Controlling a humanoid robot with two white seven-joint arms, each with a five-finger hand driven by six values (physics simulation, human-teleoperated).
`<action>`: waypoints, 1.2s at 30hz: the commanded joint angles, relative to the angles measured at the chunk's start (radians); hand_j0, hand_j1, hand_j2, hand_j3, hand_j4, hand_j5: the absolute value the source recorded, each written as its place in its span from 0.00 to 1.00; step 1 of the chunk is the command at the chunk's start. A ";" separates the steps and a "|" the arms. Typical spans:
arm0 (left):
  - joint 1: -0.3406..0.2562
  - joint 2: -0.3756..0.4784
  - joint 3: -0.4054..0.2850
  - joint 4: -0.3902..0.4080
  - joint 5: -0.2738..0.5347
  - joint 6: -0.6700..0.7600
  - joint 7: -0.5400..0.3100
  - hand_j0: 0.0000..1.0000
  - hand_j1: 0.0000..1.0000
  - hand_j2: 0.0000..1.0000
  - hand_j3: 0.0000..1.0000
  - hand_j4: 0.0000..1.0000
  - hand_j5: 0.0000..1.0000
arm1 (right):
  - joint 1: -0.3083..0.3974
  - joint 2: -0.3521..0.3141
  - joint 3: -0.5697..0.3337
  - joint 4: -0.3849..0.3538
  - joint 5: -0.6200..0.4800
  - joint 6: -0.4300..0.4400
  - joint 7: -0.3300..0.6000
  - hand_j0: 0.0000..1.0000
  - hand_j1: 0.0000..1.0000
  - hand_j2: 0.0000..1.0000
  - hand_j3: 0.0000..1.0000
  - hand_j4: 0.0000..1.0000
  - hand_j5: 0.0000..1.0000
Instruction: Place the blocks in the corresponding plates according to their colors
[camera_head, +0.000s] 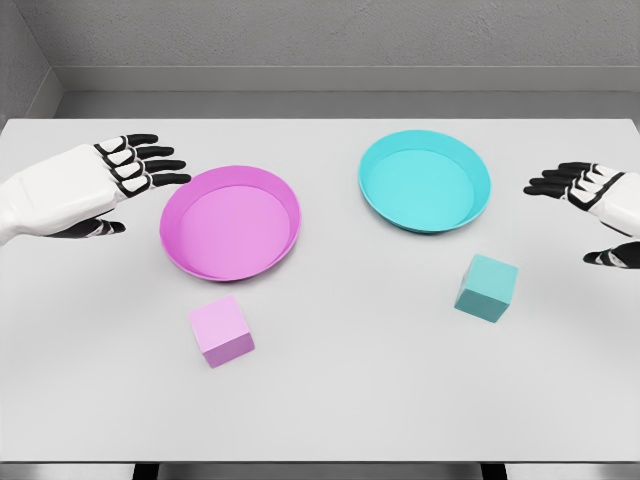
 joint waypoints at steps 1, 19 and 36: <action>0.000 0.002 0.001 0.000 0.006 -0.001 -0.001 1.00 1.00 1.00 1.00 1.00 1.00 | 0.000 0.000 0.001 -0.002 -0.006 0.001 0.001 1.00 1.00 1.00 1.00 1.00 1.00; 0.054 0.070 -0.013 -0.088 -0.005 -0.001 -0.239 1.00 1.00 1.00 1.00 1.00 1.00 | -0.049 0.040 0.024 -0.048 0.013 0.001 0.377 1.00 1.00 1.00 1.00 1.00 1.00; 0.043 -0.068 -0.053 -0.091 -0.020 -0.001 -0.331 1.00 1.00 1.00 1.00 1.00 1.00 | -0.296 0.141 0.231 -0.019 0.019 0.001 0.443 1.00 1.00 1.00 1.00 1.00 1.00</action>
